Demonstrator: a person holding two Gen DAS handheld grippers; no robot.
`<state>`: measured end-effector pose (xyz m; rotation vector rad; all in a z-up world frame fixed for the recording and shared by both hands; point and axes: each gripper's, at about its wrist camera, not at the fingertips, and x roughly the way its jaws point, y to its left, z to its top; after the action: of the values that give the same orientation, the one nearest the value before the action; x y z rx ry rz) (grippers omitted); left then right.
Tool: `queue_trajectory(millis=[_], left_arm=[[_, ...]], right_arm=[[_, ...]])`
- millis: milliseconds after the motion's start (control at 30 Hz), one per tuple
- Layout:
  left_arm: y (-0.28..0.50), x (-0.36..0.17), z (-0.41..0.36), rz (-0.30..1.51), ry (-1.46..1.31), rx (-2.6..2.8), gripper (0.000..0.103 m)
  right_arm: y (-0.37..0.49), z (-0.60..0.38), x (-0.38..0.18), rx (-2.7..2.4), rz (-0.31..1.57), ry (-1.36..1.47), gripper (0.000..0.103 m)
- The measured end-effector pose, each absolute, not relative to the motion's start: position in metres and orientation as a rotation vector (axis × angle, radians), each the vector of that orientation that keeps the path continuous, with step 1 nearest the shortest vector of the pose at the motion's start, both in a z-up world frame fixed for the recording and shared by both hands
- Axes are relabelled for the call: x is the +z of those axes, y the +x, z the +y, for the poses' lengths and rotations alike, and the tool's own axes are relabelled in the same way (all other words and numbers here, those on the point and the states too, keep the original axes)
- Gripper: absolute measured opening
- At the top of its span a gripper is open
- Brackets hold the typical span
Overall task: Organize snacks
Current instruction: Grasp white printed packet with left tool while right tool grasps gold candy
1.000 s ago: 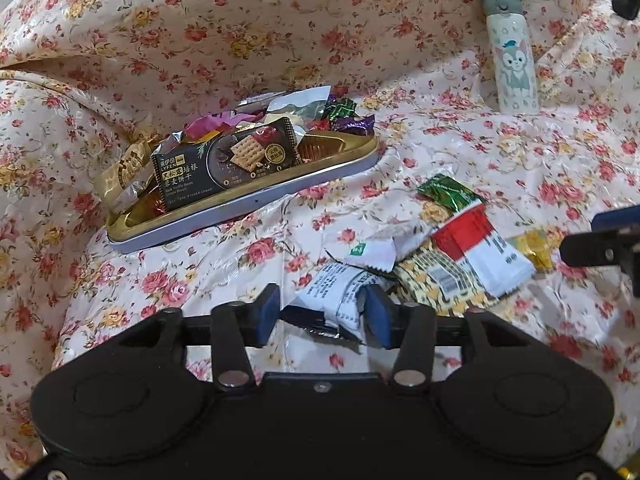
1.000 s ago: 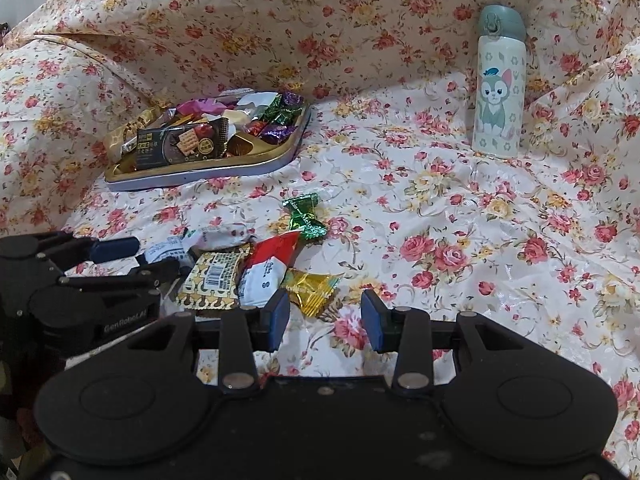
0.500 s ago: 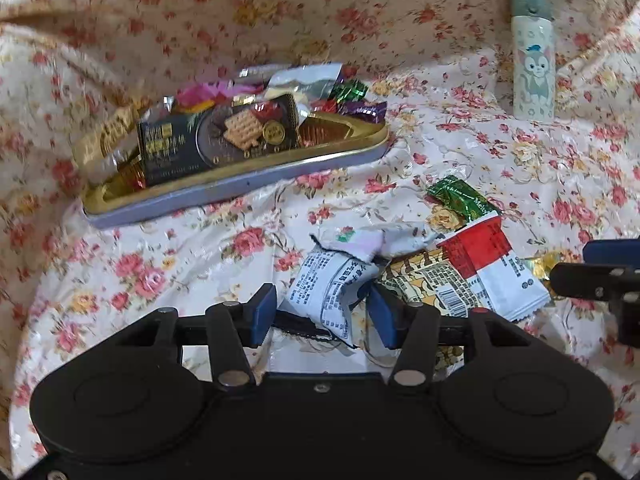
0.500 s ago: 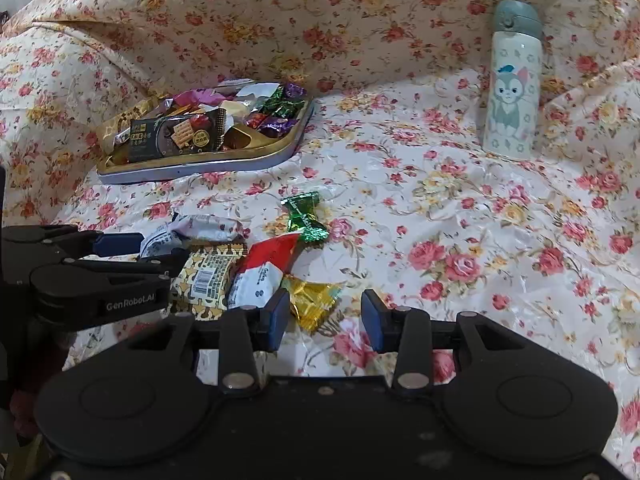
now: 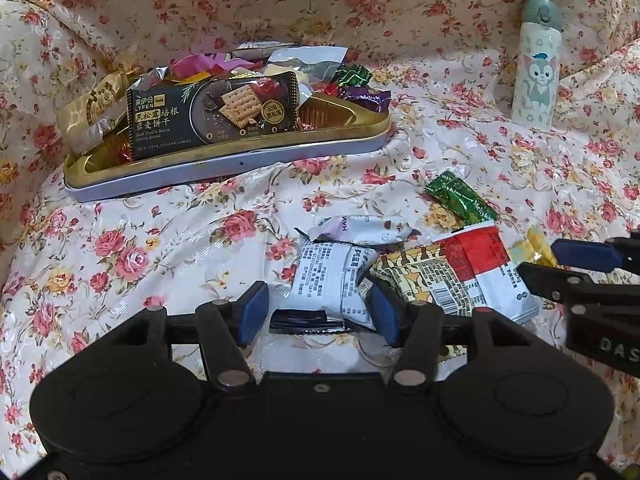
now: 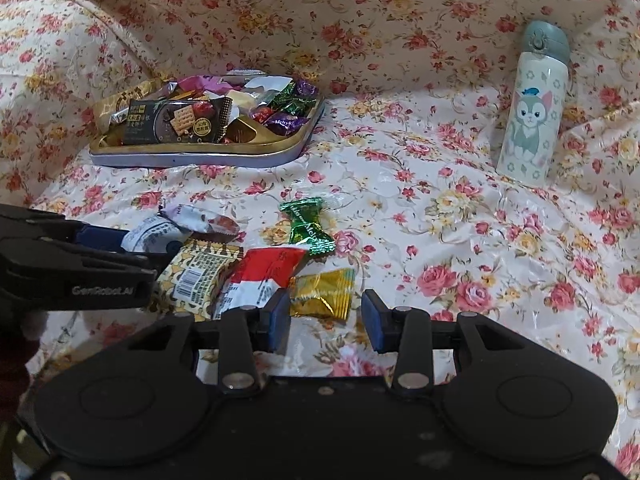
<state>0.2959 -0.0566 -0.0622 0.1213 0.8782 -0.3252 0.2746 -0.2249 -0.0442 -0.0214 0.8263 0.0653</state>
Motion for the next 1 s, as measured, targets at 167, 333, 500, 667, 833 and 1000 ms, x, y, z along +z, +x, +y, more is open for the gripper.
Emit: queue_trajectory(millis=[167, 333, 500, 667, 833, 1000], left_arm=[[0.297, -0.061, -0.057, 0.882, 0.12, -0.323, 0.06], [0.296, -0.061, -0.057, 0.876, 0.121, -0.323, 0.06], [0.295, -0.062, -0.056, 0.872, 0.123, -0.324, 0.06], [0.296, -0.062, -0.057, 0.874, 0.124, -0.319, 0.06], [0.295, -0.062, -0.057, 0.869, 0.129, -0.319, 0.059], [0.296, -0.062, -0.057, 0.869, 0.129, -0.32, 0.059]], right_arm=[[0.286, -0.228, -0.053, 0.05, 0.836, -0.019, 0.042], [0.297, -0.239, -0.055, -0.02, 0.824, 0.029, 0.042], [0.294, -0.247, -0.05, -0.066, 0.808, 0.091, 0.042], [0.289, -0.246, -0.042, -0.04, 0.791, 0.143, 0.048], [0.303, -0.247, -0.045, -0.068, 0.813, 0.219, 0.05], [0.32, -0.248, -0.052, -0.125, 0.831, 0.276, 0.05]])
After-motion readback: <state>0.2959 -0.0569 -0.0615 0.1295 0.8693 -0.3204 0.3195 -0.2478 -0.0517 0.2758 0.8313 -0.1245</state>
